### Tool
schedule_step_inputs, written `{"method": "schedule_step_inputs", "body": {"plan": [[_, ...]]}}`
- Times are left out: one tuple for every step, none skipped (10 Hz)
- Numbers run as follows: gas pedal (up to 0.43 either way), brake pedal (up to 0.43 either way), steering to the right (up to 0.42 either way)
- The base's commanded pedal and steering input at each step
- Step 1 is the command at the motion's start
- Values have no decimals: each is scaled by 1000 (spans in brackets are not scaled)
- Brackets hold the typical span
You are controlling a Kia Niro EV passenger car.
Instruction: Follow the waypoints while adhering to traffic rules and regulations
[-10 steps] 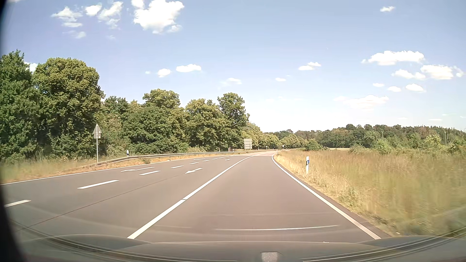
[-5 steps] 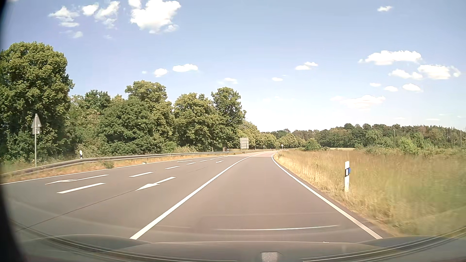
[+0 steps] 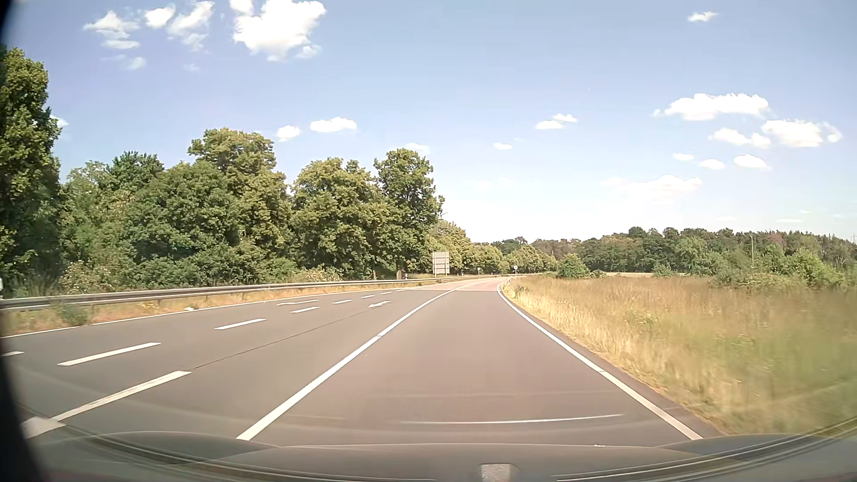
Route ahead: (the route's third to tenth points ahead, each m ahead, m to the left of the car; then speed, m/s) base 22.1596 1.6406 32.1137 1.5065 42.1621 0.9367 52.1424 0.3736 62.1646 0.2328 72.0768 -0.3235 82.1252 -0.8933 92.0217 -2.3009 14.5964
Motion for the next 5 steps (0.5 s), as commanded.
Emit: {"method": "schedule_step_inputs", "body": {"plan": [[28,30,9],[28,30,9],[39,30,9],[39,30,9],[39,30,9]]}}
